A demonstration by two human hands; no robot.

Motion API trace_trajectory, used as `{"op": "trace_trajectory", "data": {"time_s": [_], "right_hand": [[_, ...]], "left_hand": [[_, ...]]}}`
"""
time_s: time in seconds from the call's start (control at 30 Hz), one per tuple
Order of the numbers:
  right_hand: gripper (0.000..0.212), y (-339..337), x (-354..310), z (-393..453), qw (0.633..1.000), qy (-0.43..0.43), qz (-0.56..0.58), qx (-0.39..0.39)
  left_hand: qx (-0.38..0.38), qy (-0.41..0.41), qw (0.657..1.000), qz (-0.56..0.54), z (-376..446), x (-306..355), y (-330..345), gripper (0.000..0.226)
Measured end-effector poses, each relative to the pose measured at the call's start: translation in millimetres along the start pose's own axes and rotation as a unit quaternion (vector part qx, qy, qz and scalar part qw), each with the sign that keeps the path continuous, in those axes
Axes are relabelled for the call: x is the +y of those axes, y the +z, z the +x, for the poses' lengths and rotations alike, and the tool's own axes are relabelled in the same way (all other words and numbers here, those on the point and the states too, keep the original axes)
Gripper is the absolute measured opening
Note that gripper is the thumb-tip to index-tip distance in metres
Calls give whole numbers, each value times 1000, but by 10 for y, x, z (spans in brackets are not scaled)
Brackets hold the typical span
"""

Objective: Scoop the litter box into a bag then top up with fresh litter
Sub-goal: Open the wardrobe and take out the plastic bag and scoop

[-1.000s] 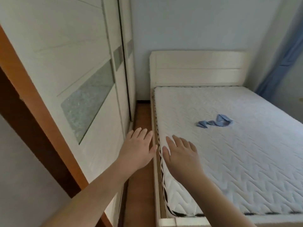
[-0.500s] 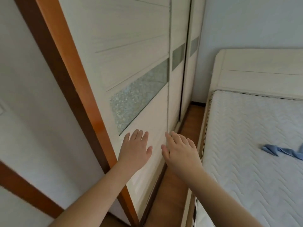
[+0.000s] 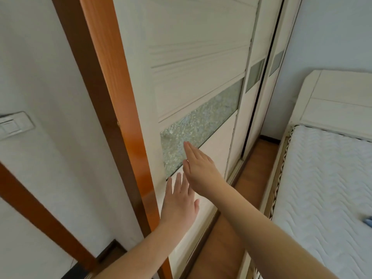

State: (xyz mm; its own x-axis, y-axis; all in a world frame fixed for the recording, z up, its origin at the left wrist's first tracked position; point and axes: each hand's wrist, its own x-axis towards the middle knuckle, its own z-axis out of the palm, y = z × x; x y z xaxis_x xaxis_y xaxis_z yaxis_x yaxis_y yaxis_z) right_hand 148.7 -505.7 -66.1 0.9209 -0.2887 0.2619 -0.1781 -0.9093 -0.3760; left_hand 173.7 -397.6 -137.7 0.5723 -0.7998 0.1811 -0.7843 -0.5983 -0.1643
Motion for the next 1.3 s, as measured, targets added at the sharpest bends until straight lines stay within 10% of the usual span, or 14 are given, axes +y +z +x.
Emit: {"op": "trace_trajectory", "data": {"time_s": [0.87, 1.1, 1.3], "right_hand": [[67, 234, 660, 680, 987, -75, 145, -4], [70, -247, 131, 455, 950, -206, 119, 200], [77, -152, -131, 592, 937, -276, -7, 213]], "left_hand": [[27, -125, 990, 67, -116, 190, 359, 63], [72, -221, 973, -9, -96, 321, 376, 83], [75, -236, 966, -75, 30, 380, 427, 76]]}}
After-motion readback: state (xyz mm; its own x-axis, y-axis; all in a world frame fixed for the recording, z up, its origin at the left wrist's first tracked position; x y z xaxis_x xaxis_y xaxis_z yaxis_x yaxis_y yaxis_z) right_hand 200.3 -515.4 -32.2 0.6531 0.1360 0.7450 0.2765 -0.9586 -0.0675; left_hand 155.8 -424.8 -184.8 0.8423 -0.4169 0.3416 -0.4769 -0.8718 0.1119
